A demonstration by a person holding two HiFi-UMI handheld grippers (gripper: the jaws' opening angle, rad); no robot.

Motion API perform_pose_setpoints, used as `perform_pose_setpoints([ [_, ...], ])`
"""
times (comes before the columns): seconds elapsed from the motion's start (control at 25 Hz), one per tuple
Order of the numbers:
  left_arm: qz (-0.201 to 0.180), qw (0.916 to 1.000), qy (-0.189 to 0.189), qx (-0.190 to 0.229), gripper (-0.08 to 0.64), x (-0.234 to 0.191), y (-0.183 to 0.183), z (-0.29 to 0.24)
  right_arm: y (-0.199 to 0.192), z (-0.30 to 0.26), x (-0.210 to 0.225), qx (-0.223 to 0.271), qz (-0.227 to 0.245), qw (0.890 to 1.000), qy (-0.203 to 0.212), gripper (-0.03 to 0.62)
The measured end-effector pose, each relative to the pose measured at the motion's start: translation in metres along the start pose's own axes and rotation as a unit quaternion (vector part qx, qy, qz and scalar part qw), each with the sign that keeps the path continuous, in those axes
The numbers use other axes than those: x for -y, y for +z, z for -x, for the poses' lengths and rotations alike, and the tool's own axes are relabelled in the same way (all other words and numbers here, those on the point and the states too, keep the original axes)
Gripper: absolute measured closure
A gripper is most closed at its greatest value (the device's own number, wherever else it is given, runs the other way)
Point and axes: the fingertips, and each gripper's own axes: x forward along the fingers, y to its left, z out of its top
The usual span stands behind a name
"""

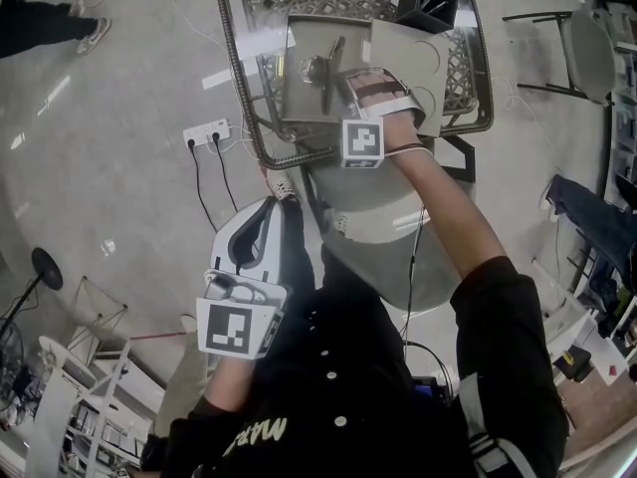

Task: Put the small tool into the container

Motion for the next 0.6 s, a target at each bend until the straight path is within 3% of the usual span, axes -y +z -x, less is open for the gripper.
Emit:
perform_pose_setpoints([
  [0.32,-0.020,0.9995,-0.011,0.021,0.535,0.021,0.023,0.004,0.000,0.047,0.038,0.032,-0.128,0.990,-0.039,0.578],
  [0.48,-0.025,0.9991,-0.015,0.031,0.535,0.032,0.035,0.006,0.002,0.087,0.060,0.053,-0.192,0.978,-0.058,0.578],
  [0.6,-0.036,0.9984,-0.015,0.042,0.535,0.040,0.043,0.009,0.006,0.125,0.077,0.077,-0.250,0.963,-0.069,0.578],
])
